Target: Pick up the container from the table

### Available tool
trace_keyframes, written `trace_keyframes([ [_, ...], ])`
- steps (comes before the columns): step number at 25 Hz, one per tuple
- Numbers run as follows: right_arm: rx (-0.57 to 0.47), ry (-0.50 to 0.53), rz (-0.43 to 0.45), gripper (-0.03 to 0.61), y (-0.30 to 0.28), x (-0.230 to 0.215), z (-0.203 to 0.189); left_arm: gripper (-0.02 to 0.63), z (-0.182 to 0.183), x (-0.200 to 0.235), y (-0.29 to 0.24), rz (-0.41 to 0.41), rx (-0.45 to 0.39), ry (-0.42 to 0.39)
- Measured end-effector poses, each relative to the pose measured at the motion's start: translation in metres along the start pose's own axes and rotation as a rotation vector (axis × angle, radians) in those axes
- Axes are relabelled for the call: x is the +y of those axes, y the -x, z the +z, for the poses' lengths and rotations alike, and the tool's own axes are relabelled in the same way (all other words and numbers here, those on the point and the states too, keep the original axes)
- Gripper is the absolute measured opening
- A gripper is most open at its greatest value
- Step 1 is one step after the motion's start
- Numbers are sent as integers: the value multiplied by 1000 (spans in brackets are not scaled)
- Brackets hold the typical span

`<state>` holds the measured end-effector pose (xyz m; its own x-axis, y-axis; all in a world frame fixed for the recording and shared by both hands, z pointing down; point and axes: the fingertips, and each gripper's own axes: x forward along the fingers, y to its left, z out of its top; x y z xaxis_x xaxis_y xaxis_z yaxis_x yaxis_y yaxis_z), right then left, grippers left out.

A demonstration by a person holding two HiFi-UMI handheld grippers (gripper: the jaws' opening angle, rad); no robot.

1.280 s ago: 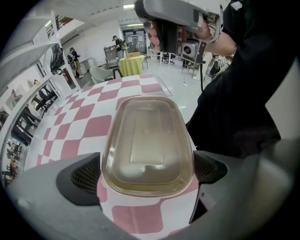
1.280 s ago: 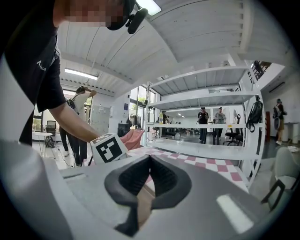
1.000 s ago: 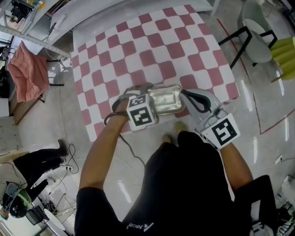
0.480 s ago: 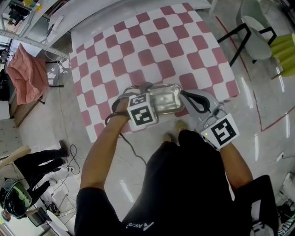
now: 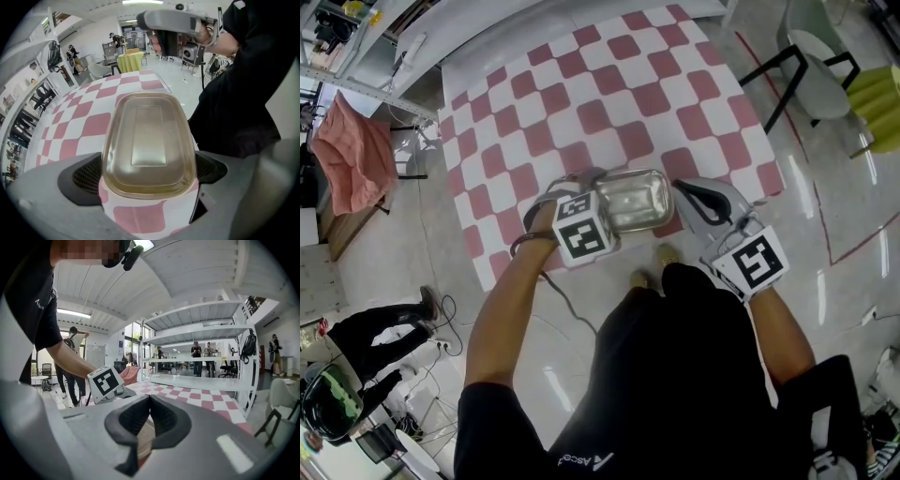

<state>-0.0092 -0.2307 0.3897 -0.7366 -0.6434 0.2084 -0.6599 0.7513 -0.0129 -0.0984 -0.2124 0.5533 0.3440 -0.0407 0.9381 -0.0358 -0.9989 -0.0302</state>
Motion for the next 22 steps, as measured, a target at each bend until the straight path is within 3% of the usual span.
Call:
trace_keyframes([
  [7,92,-90,5,5,-2,-13,-35,597,1,1,3,18,-29,24],
  [8,111,-112,14,58,-4,-13,-41,597,2,0,4,21,-34,25],
  [15,212,-332,77,255,-14,-13,-72,597,6,-2,16,59,-70,41],
  [22,271,-579,154,279,-28,-11,-94,597,12,-1,32,104,-102,50],
])
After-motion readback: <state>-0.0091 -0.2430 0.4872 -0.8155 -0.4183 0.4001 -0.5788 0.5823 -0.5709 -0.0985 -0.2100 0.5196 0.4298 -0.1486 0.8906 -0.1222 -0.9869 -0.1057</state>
